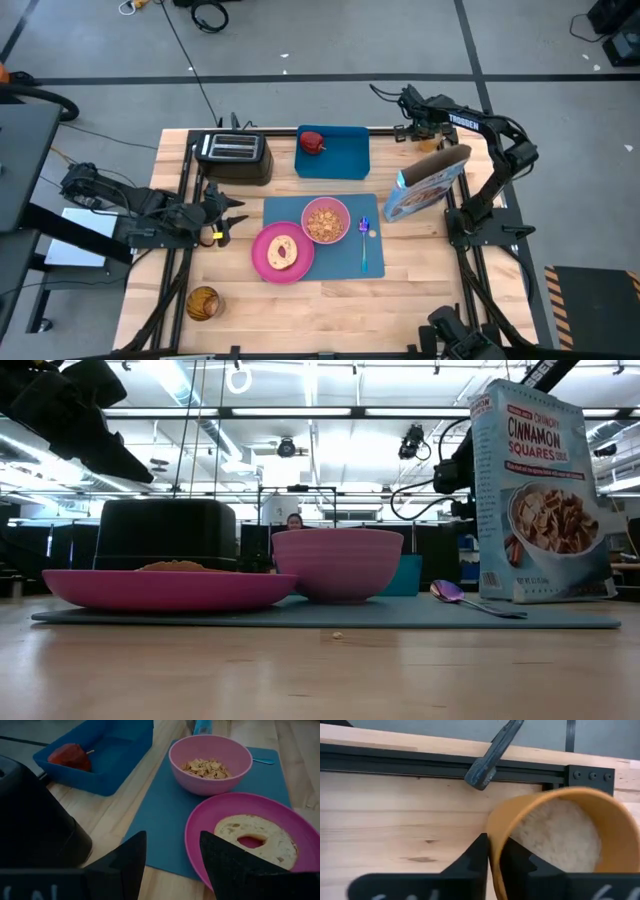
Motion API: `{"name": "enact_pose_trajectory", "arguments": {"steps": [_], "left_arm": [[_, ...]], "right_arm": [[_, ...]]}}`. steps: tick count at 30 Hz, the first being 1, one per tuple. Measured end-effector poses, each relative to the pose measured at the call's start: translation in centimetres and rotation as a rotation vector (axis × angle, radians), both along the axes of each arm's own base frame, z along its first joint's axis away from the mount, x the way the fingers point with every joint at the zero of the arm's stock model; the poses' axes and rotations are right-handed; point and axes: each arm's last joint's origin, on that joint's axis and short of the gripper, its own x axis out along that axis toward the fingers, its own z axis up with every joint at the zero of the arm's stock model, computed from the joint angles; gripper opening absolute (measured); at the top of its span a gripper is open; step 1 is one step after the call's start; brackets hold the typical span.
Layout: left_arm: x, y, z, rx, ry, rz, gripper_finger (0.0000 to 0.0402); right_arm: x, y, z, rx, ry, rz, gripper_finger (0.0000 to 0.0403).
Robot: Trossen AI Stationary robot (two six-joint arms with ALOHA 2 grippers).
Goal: Arrange a breakfast setting
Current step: Put the yellow cup on the blue placemat
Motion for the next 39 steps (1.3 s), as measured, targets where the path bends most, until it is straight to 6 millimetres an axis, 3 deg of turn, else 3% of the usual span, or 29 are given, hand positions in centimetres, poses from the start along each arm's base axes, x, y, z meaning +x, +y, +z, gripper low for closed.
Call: {"name": "enact_pose_trajectory", "arguments": {"steps": [4, 10, 15, 19, 29, 39], "left_arm": [[0.0, 0.0, 0.0, 0.0, -0.001, 0.0, 0.0192], [0.0, 0.0, 0.0, 0.0, -0.001, 0.0, 0.0192], [0.0, 0.0, 0.0, 0.0, -0.001, 0.0, 0.0192], [0.0, 0.0, 0.0, 0.0, -0.001, 0.001, 0.0192], [0.0, 0.0, 0.0, 0.001, -0.001, 0.0, 0.0192], [0.1, 0.0, 0.1, 0.005, -0.017, -0.005, 0.0192]], "right_arm": [[0.0, 0.0, 0.0, 0.002, 0.007, 0.02, 0.0014], [-0.1, 0.3, 0.8, -0.015, -0.006, 0.046, 0.0013], [1.0, 1.5, 3.5, -0.013, -0.007, 0.143, 0.0013], [3.3, 3.0, 6.3, -0.047, 0.016, 0.272, 0.0013], [9.7, 8.7, 12.2, -0.144, -0.061, 0.581, 0.0013], [14.1, 17.0, 13.4, -0.116, -0.139, 0.979, 0.0013]]}}
